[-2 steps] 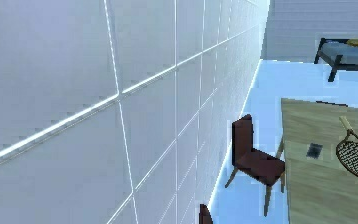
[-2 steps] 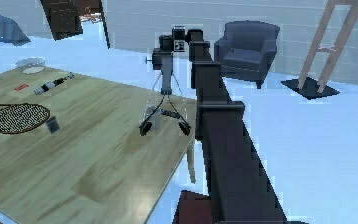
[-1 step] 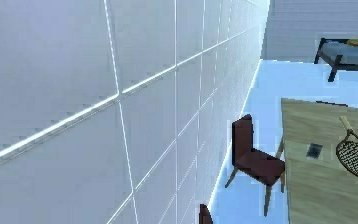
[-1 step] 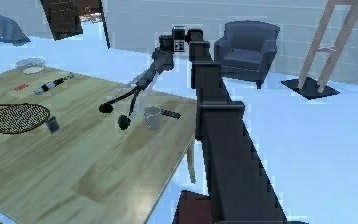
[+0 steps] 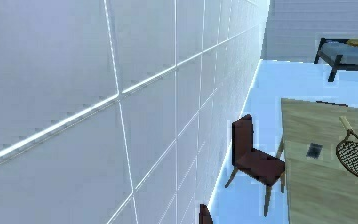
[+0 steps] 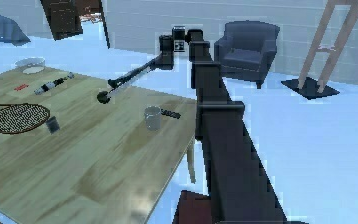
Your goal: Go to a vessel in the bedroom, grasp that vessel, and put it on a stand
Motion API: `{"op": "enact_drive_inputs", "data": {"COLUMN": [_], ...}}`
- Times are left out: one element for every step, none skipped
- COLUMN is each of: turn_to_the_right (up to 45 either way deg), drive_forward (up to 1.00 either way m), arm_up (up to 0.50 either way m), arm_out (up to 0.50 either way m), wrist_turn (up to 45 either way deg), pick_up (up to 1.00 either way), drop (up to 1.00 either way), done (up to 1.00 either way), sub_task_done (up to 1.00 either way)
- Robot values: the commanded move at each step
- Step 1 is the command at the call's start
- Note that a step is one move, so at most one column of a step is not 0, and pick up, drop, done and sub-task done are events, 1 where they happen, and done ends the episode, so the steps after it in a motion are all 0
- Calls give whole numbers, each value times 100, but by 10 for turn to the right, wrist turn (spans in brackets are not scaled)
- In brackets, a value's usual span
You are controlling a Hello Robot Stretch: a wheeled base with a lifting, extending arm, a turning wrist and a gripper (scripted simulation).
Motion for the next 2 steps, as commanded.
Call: {"op": "enact_drive_inputs", "data": {"turn_to_the_right": [0,0], "drive_forward": [0,0], "arm_up": [0,0], "arm_out": [0,0], "wrist_turn": [450,60], "pick_up": [0,0], "drop": [0,0], "done": [0,0], "sub_task_done": [0,0]}}
